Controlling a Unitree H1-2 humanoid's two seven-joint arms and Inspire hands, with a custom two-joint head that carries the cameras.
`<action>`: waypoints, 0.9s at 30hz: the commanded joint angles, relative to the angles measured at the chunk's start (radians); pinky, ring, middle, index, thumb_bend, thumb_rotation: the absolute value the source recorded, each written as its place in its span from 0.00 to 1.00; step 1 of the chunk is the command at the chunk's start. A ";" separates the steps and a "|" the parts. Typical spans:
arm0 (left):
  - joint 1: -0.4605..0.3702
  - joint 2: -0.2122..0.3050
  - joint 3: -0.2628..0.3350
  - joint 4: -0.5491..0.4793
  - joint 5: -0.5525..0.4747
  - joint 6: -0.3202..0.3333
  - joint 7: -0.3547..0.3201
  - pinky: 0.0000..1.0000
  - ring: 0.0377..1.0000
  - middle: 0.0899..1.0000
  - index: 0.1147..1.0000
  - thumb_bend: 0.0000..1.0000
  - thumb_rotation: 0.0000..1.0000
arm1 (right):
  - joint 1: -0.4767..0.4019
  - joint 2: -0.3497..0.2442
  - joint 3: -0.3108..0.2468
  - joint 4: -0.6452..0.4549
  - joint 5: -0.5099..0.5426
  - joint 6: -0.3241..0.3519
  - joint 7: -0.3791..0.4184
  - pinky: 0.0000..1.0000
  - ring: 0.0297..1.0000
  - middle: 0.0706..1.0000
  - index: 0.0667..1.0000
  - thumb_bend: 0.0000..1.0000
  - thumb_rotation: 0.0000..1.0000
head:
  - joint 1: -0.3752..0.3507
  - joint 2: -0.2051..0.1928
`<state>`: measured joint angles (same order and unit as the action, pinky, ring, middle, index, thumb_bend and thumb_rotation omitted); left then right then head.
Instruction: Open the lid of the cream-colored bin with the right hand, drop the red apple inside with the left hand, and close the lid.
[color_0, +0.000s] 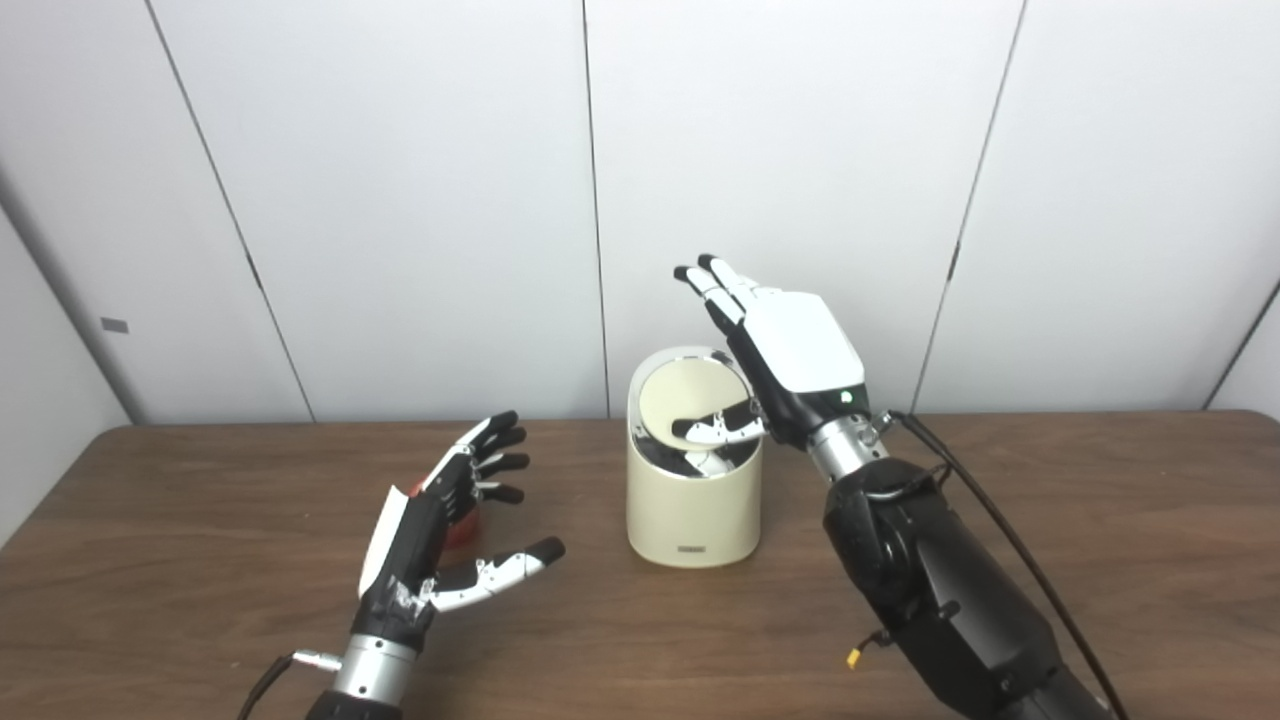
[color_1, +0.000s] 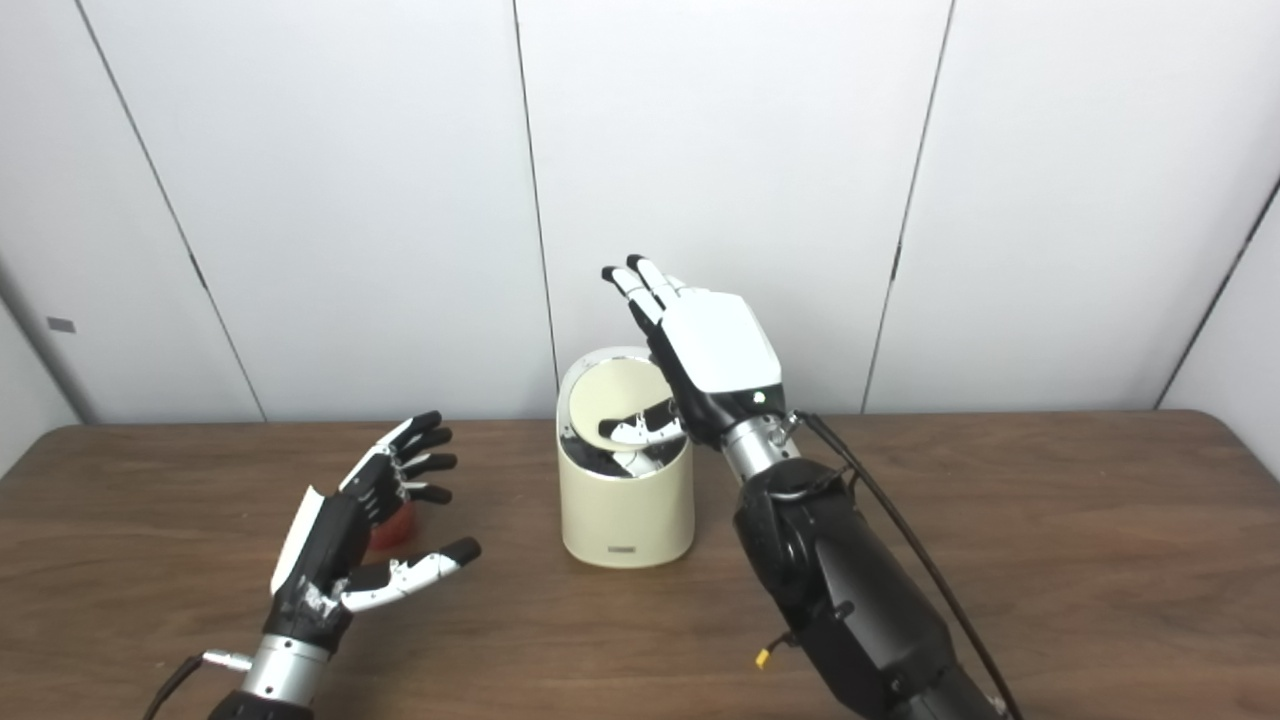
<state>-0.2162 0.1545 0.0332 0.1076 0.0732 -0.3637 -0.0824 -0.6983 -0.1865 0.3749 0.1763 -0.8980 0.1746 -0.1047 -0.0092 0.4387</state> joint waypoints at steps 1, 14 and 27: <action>-0.031 0.008 0.002 -0.021 -0.010 -0.012 0.007 0.65 0.78 0.84 0.89 0.75 0.13 | -0.009 0.024 -0.039 -0.032 0.055 0.024 0.021 0.84 0.89 0.94 0.88 0.92 0.30 | -0.001 0.000; -0.029 0.011 -0.002 -0.017 0.002 -0.015 0.007 0.65 0.77 0.85 0.89 0.74 0.13 | 0.067 0.101 -0.167 -0.078 0.273 0.013 0.021 0.77 0.85 0.88 0.87 0.64 0.58 | -0.003 -0.003; -0.027 0.014 0.000 -0.018 -0.003 -0.017 0.007 0.65 0.78 0.85 0.88 0.74 0.13 | 0.226 0.087 -0.300 -0.180 0.444 -0.078 -0.032 0.67 0.81 0.87 0.86 0.57 0.58 | -0.009 0.000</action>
<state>-0.2150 0.1576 0.0312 0.1077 0.0763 -0.3637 -0.0828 -0.4565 -0.0901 0.0916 0.0260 -0.4739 0.1586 -0.1078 -0.0169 0.4387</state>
